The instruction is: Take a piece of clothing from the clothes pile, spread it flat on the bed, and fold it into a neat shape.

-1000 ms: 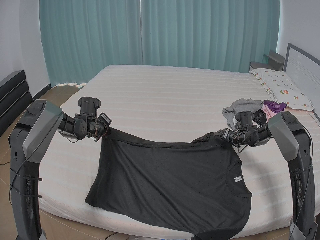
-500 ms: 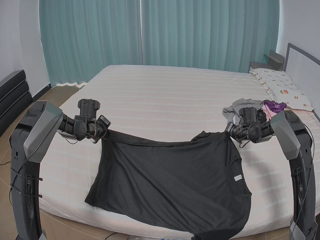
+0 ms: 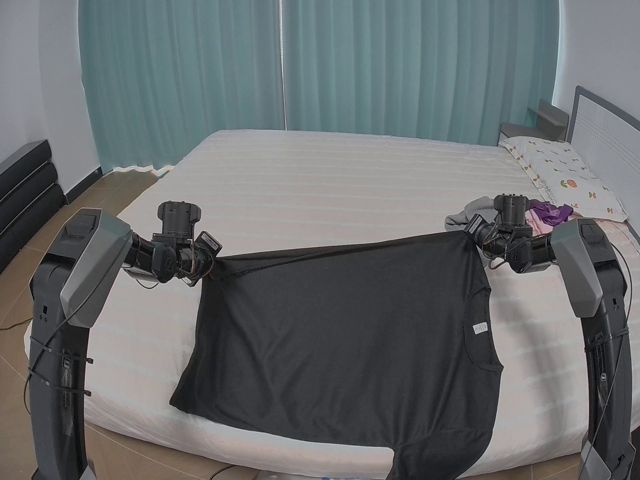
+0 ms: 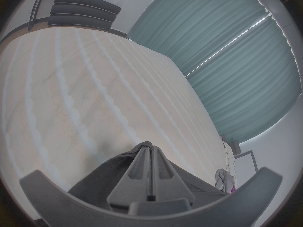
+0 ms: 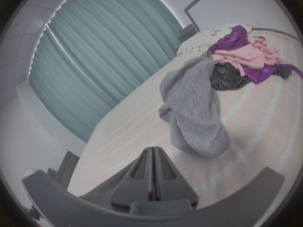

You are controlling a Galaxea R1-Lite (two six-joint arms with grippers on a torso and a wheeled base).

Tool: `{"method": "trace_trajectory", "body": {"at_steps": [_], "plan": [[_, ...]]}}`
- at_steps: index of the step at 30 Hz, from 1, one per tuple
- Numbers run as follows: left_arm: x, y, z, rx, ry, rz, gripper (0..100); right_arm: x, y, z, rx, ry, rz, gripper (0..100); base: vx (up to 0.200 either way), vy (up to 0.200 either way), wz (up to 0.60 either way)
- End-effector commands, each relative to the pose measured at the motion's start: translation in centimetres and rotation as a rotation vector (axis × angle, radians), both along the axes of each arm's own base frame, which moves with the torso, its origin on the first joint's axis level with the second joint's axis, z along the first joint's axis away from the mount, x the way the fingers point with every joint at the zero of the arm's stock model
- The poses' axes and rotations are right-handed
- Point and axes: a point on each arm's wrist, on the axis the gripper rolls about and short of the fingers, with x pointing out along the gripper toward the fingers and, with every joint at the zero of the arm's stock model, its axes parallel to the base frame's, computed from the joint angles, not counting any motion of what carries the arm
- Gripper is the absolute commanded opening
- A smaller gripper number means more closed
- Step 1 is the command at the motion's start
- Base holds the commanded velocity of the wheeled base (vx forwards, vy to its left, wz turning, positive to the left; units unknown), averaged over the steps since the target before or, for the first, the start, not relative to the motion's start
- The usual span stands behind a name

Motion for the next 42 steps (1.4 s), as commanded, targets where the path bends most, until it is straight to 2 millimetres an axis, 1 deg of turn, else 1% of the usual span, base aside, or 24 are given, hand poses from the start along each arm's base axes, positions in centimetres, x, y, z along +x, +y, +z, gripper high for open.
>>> {"method": "trace_trajectory", "body": {"at_steps": [1,4,5,6,7,10,13,15,16,17,19,20,21,22,23,26,28,31,32,33,35,38,39,42], "plan": [[0.6,-0.2,-1.8,0.000,0.020,-0.002,0,0.2,0.9,-2.4,-0.011,0.040,0.012,0,0.000,0.000,0.00],[0.9,-0.2,-2.1,-0.001,0.017,-0.001,0,0.1,1.1,-3.4,-0.017,0.062,0.015,0,0.000,0.000,0.00],[1.0,-0.2,-2.2,-0.001,0.017,-0.001,0,0.1,1.1,-4.0,-0.023,0.079,0.017,100,0.000,0.000,0.00],[1.0,-0.3,-2.5,0.000,0.022,-0.001,0,0.0,1.1,-4.5,-0.032,0.092,0.021,100,0.000,0.000,0.00],[1.0,-0.4,-2.6,0.000,0.025,-0.004,100,-0.1,1.1,-4.8,-0.041,0.105,0.025,100,0.000,0.000,0.00],[0.8,-0.4,-2.7,0.001,0.033,-0.005,100,-0.6,1.0,-5.0,-0.048,0.157,0.032,100,0.000,0.000,0.00],[0.5,-0.2,-2.4,0.010,0.039,0.008,100,-1.4,0.4,-2.6,-0.039,0.154,0.034,100,0.000,0.000,0.00],[-0.4,0.2,-0.7,0.008,0.035,0.013,100,-2.6,-0.2,-1.1,-0.022,0.161,0.052,100,0.000,0.000,0.00],[-0.5,0.2,-0.5,0.008,0.033,0.013,100,-2.7,-0.3,-0.9,-0.022,0.161,0.054,100,0.000,0.000,0.00],[-1.5,0.4,0.9,-0.002,0.034,0.008,100,-4.0,-1.0,0.3,-0.007,0.170,0.066,100,0.000,0.000,0.00],[-2.9,0.7,2.3,-0.008,0.033,0.002,100,-5.9,-1.9,1.4,0.010,0.197,0.079,100,0.000,0.000,0.00],[-3.8,0.8,3.0,-0.012,0.040,-0.006,100,-5.9,-1.9,1.4,0.010,0.197,0.079,100,0.000,0.000,0.00],[-4.5,0.8,3.4,-0.017,0.047,-0.014,100,-8.3,-2.9,2.6,0.019,0.222,0.103,100,0.000,0.000,0.00],[-4.6,0.8,3.6,-0.017,0.047,-0.015,100,-8.5,-3.0,2.6,0.022,0.225,0.106,100,0.000,0.000,0.00],[-6.3,1.0,4.6,-0.035,0.056,-0.038,100,-11.0,-4.0,3.5,0.033,0.240,0.126,100,0.000,0.000,0.00],[-9.5,1.3,5.5,-0.074,0.095,-0.089,100,-15.5,-5.3,4.8,0.050,0.244,0.156,100,0.000,0.000,0.00],[-11.5,1.4,5.4,-0.085,0.126,-0.103,100,-18.5,-5.6,4.6,0.058,0.273,0.151,100,0.000,0.000,0.00],[-14.3,1.4,4.6,-0.104,0.169,-0.113,100,-22.6,-5.5,3.6,0.075,0.338,0.138,100,0.000,0.000,0.00],[-14.9,1.3,4.4,-0.104,0.179,-0.114,100,-23.2,-5.5,3.5,0.078,0.347,0.136,100,0.000,0.000,0.00],[-16.3,1.3,3.9,-0.104,0.190,-0.118,100,-24.6,-5.3,3.2,0.085,0.367,0.136,100,0.000,0.000,0.00],[-17.7,0.9,3.4,-0.113,0.202,-0.125,100,-26.4,-4.9,2.6,0.094,0.403,0.143,100,0.000,0.000,0.00],[-19.2,0.6,2.8,-0.137,0.212,-0.120,100,-28.0,-4.5,1.9,0.110,0.434,0.169,100,0.000,0.000,0.00],[-20.1,0.5,2.5,-0.151,0.214,-0.115,100,-28.7,-4.3,1.3,0.124,0.449,0.195,100,0.000,0.000,0.00],[-21.1,0.4,1.5,-0.169,0.216,-0.120,100,-29.1,-4.2,0.6,0.104,0.441,0.218,100,-0.067,0.000,0.00]]}}
